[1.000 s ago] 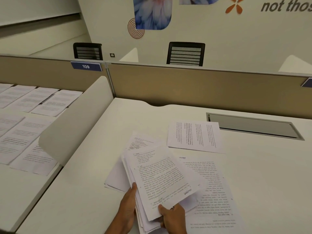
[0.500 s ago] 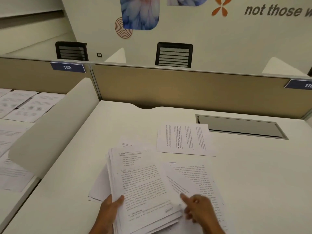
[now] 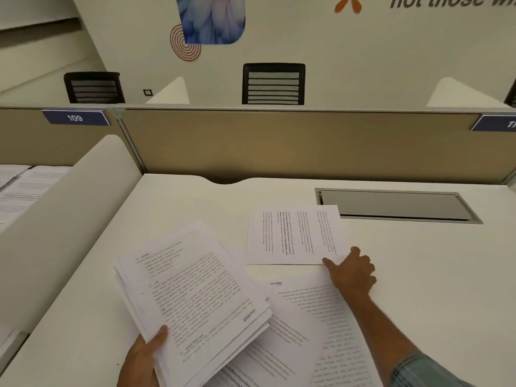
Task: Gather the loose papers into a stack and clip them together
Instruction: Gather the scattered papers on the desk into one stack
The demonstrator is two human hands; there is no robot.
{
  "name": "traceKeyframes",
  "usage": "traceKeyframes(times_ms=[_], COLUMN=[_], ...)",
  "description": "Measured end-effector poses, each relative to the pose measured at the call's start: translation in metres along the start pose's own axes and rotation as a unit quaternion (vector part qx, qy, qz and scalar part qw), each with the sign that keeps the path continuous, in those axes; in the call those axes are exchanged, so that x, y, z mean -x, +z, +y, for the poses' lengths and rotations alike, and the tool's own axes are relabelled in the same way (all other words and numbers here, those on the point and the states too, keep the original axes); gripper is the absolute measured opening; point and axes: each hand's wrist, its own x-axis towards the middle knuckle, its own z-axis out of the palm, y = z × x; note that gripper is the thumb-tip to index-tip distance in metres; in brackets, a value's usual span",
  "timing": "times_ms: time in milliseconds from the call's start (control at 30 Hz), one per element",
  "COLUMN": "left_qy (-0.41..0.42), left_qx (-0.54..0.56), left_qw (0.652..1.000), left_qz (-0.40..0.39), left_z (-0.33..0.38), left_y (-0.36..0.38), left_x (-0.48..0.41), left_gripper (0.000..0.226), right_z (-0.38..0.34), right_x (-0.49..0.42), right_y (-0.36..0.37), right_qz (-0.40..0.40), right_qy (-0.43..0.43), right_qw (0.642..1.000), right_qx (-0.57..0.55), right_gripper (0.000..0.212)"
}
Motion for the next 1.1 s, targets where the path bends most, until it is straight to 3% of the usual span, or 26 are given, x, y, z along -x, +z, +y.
traceKeyframes(times_ms=[133,400,633,800,900,1100], left_qy=[0.009,0.017,0.000,-0.009,-0.012,-0.017], left_qx=[0.021,0.035,0.023,-0.005,-0.033,-0.084], left_qw=[1.000,0.999,1.000,1.000,0.999,0.996], left_qz=[0.000,-0.006,-0.014,-0.013,-0.015,-0.015], left_z=[0.001,-0.004,-0.006,-0.007,-0.007,-0.004], left_y=[0.016,0.030,0.023,0.015,0.009,-0.006], left_x=[-0.010,-0.016,-0.017,-0.018,-0.019,-0.013], left_gripper=[0.046,0.047,0.047,0.049,0.049,0.051], right_z=[-0.013,-0.024,-0.021,-0.015,-0.013,-0.001], right_x=[-0.008,-0.021,-0.022,-0.019,-0.019,-0.005], right_y=[0.006,0.006,0.010,0.011,0.005,-0.018], right_qz=[-0.007,-0.038,-0.019,0.015,0.010,-0.003], right_qy=[0.001,0.037,0.066,0.050,0.071,0.104], right_qw=[0.997,0.996,0.995,0.978,0.954,0.876], right_qx=[0.075,0.067,-0.071,-0.200,-0.290,-0.472], right_gripper=[0.083,0.084,0.068,0.017,0.008,0.013])
